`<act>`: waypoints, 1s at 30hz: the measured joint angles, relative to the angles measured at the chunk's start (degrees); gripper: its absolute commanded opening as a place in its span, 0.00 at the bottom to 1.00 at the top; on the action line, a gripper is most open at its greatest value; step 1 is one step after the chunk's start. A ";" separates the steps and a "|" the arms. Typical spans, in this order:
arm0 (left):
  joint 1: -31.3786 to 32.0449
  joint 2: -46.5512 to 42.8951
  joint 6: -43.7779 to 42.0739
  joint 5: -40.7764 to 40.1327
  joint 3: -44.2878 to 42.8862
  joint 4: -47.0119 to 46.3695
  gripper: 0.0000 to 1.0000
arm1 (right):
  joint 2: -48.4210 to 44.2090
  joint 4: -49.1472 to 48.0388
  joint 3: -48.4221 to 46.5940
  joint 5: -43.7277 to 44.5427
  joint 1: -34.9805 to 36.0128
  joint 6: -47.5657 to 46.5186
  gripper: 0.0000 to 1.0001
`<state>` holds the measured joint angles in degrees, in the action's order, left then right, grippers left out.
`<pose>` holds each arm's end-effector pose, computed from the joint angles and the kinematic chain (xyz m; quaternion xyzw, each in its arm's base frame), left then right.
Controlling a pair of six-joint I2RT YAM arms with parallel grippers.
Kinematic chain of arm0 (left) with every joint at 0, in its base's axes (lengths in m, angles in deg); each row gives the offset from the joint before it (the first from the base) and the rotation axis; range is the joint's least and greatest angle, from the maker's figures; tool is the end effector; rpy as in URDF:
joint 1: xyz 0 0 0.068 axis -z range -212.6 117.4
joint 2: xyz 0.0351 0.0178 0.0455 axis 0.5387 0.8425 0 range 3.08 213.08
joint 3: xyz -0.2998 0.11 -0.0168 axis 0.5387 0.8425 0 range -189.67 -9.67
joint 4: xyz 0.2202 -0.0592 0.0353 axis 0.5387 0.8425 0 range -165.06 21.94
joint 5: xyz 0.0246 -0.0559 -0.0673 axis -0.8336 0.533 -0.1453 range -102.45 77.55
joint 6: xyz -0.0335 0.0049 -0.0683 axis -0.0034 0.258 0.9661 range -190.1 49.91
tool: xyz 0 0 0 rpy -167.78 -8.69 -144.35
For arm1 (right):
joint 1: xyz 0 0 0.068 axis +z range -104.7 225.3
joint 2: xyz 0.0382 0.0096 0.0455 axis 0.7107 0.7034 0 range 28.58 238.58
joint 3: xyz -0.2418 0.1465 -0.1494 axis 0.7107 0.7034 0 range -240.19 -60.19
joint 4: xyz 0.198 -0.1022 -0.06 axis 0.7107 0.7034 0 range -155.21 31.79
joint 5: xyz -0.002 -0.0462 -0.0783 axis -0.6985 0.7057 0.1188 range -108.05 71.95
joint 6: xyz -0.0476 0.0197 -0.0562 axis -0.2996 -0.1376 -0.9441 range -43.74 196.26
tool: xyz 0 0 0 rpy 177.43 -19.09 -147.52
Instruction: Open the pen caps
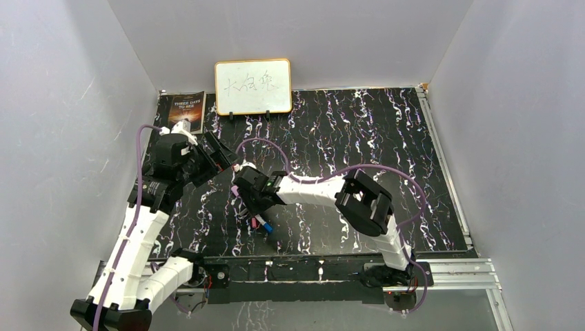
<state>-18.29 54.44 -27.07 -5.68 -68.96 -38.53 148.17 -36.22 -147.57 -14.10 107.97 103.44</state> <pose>0.1414 -0.0439 0.3800 -0.1836 0.8390 -0.2890 0.4229 0.2115 0.3998 0.2015 -0.2869 0.9246 0.1519 0.1994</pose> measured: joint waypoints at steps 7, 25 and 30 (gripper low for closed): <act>0.00 -0.15 0.46 0.00 0.00 -0.04 0.98 | 1.70 1.60 -2.51 3.13 0.37 -0.35 0.29; 0.00 -0.15 0.50 0.20 0.02 -0.52 0.98 | -3.48 0.59 5.57 10.10 1.73 0.09 0.00; 0.00 -0.15 0.48 1.36 0.02 -1.22 0.98 | -9.07 4.92 10.27 7.56 -0.59 0.02 0.00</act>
<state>-18.29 54.28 -26.59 -4.33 -68.94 -39.75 139.10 -31.30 -137.29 -6.54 107.38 103.47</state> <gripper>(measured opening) 0.983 0.148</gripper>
